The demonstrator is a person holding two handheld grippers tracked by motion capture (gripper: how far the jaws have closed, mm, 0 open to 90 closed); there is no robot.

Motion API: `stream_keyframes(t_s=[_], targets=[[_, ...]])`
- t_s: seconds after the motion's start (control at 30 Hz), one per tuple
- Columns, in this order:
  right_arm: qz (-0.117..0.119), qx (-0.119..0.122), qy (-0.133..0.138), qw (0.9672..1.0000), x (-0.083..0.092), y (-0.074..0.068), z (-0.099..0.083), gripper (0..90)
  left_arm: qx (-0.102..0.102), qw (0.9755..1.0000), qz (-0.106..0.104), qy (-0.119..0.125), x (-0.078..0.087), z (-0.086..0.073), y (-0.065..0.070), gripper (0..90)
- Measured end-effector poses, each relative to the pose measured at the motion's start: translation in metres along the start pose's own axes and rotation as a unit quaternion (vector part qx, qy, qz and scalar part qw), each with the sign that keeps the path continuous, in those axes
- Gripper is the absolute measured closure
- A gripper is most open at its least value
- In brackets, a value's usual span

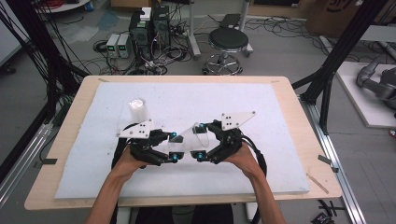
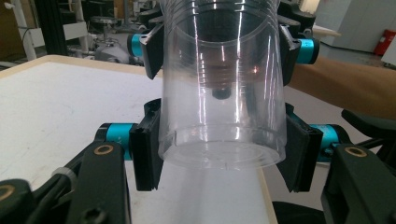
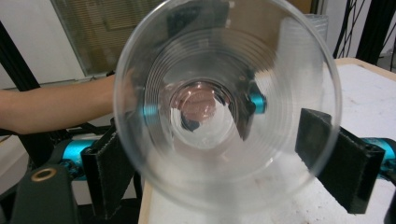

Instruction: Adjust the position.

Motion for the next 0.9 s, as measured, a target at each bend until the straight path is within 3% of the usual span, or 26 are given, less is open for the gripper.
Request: stream_keyframes(t_s=[0.6,0.9], targets=[[0.016,0.0,0.002,0.9999,-0.0002,-0.0023,0.0024,19.3,-0.007,0.9999,-0.011,-0.01,-0.007,-0.0026,0.005,41.8],[0.032,0.005,0.006,0.9994,0.0,-0.004,0.0035,28.9,-0.007,0.9998,-0.013,-0.011,-0.0064,-0.0029,0.0051,41.9]])
Point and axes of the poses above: each handheld gripper's, and its own axes: x roughly backward along the jaws, z roughly out of its top, y roughly to its right, the point moved 6 cm from there along -x, roughly forward along the jaws, and after that the axes turned 11 degrees about z, right-handed, at the moved point
